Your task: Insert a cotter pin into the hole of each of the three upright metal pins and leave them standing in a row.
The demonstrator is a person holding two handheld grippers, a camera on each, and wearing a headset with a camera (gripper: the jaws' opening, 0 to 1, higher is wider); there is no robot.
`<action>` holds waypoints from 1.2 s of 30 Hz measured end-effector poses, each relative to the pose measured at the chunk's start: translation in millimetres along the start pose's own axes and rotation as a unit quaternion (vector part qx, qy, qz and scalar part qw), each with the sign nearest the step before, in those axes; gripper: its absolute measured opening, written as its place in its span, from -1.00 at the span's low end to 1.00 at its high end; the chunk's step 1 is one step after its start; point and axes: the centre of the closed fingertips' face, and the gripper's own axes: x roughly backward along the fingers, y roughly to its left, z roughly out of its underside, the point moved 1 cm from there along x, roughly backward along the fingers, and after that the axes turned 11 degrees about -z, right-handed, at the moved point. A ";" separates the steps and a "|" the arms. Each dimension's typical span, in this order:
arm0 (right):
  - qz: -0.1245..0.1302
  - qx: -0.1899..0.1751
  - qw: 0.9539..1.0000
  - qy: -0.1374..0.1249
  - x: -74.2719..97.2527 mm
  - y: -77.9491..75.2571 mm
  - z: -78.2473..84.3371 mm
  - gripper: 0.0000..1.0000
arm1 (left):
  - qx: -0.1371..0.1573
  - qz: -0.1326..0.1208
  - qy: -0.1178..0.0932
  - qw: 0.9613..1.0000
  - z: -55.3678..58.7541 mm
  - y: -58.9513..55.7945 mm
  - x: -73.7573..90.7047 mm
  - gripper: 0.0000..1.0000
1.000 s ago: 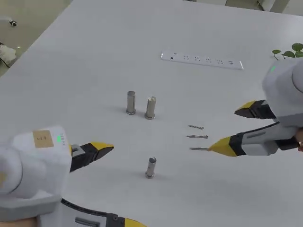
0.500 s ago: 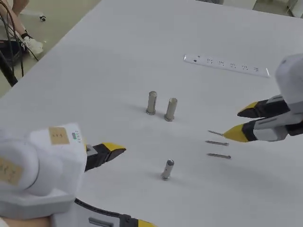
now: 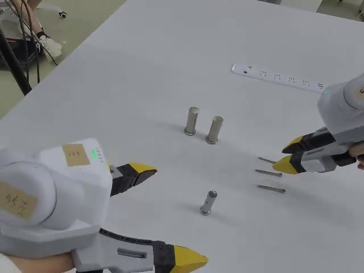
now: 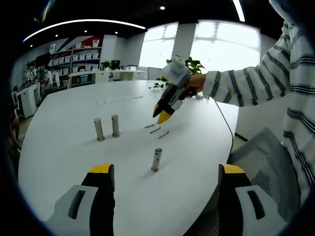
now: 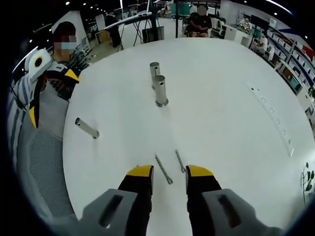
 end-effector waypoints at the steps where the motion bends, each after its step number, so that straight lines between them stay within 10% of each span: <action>1: -0.001 0.002 1.000 0.005 -3.4 -2.0 1.0 -0.59 | 0.004 0.000 -0.001 1.000 -0.3 0.5 0.5 0.72; 22: -0.003 -0.007 0.998 0.061 -19.5 -25.3 6.6 -0.94 | 0.009 0.003 0.008 1.000 4.2 1.5 -0.5 0.75; 36: 0.014 0.104 0.985 0.137 -21.0 -26.6 6.0 -1.00 | -0.007 0.004 0.013 1.000 3.5 2.2 -1.1 0.64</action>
